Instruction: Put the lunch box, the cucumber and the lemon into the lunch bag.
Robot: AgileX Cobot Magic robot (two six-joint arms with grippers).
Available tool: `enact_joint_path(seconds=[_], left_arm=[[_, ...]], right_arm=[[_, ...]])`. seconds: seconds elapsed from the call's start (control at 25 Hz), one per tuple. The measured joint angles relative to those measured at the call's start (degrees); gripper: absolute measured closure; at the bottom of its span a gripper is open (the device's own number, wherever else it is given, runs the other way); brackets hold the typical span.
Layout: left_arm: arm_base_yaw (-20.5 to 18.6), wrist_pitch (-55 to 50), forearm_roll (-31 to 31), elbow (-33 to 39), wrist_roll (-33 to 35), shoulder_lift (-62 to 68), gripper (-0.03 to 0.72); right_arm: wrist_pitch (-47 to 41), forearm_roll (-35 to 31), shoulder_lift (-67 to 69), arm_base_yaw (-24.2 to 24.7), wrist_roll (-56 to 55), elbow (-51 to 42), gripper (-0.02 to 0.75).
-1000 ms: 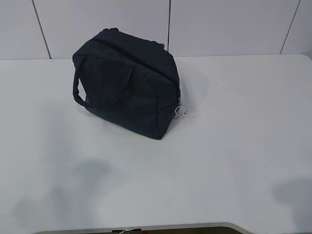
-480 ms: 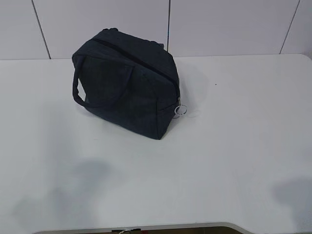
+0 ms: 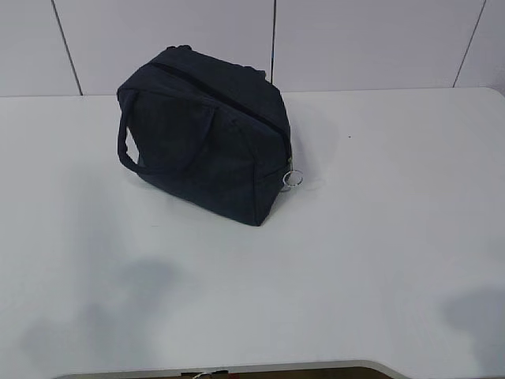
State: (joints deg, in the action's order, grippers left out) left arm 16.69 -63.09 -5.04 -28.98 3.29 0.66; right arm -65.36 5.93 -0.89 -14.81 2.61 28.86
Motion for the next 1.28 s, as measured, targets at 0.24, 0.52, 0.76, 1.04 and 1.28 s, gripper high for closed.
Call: enact_joint_path(seconds=[0.24,0.52,0.76,1.04,1.28], left_arm=[[0.0,0.0,0.0,0.0,0.0,0.0,0.402],[0.0,0.0,0.0,0.0,0.0,0.0,0.423],[-2.54,0.0,-0.11,0.0,0.0,0.0,0.432],[-8.8,0.0,-0.11,0.0,0.0,0.0,0.434],[-14.25,0.0,-0.11,0.0,0.0,0.0,0.443]], right_arm=[[0.0,0.0,0.0,0.0,0.0,0.0,0.364],[0.0,0.0,0.0,0.0,0.0,0.0,0.365],[0.0,0.0,0.0,2.27,0.0,0.0,0.364],[0.0,0.0,0.0,13.67,0.0,0.0,0.365],[0.0,0.0,0.0,17.23,0.0,0.0,0.364]])
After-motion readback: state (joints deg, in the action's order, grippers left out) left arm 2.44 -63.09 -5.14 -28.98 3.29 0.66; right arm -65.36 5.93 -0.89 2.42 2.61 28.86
